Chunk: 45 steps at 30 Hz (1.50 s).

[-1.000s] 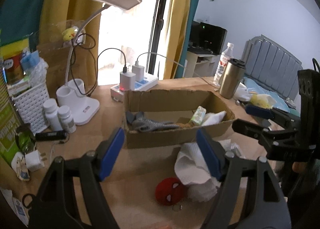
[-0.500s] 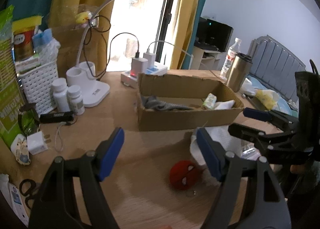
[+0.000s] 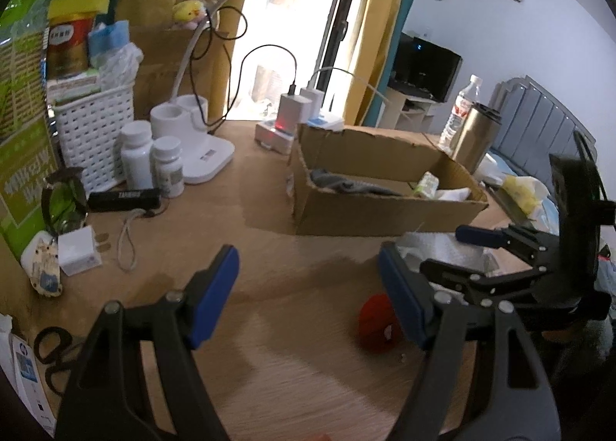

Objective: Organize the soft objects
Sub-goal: 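Move both grippers back toward the white paper towels and bubble wrap, then grasp the white paper towel with the right gripper and lift it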

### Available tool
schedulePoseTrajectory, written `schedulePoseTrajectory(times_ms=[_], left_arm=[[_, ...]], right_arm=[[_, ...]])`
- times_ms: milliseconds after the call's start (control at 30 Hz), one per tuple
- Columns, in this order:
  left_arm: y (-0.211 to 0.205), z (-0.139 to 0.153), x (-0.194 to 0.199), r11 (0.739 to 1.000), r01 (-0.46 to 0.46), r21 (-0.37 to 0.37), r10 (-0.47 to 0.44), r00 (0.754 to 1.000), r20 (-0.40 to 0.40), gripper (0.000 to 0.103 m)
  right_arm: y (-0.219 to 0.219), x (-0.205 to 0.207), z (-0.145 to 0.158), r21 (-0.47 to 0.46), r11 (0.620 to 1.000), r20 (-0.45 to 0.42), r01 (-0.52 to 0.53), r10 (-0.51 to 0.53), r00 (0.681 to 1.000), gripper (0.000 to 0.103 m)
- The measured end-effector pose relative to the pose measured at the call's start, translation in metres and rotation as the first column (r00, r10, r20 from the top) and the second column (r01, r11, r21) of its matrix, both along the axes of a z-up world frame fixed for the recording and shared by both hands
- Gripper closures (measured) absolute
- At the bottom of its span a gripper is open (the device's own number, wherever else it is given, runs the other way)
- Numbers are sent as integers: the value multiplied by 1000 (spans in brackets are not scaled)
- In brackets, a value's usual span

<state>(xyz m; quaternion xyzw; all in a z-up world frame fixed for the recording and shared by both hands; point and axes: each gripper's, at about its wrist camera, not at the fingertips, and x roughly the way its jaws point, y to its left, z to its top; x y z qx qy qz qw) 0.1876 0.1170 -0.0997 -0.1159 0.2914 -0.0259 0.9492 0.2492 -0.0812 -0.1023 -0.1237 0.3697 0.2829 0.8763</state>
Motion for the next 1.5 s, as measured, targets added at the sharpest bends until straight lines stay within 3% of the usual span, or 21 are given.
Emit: schedulePoseTrajectory(times_ms=[233,300,433,500,700,1200,1333,1367,1467,1500], left_arm=[[5,-2,1,1000,0,-6,0,1000,-5,27],[6,-3,1,1000,1,-8,-1,1000,-5,27],[5,-3,0,1000,4,-6,-4,1000,-7,27],[4,-3,-1,1000,4,-5,-4,1000,-6,27],[0,0,-2,1000,6,3,-6,1000,-6,27],[-29,8,-3,998,43,39,-43,999,-1,27],[-34,10,-3,998,45,43,-46,999,2,27],[-35,10,-3,998,44,42,-44,999,3,27],[-36,8,-2,998,40,39,-40,999,-6,27],[-36,7,-1,999,38,37,-38,999,-10,27]], right_arm=[[11,6,-11,-30,1000,-29,-10,9,1000,24],[14,5,-14,-38,999,-32,-12,11,999,42],[15,7,-18,-48,999,-45,-10,8,999,49],[15,8,-19,-51,999,-45,-13,11,999,70],[13,3,-11,-38,999,-13,-24,24,1000,86],[-21,-17,33,77,997,90,-27,20,996,87],[-25,-16,31,62,997,72,-38,34,997,87],[-25,-16,28,56,998,71,-36,32,997,83],[-23,-13,22,66,997,46,-29,26,999,52],[-22,-12,20,67,997,44,-27,24,999,51]])
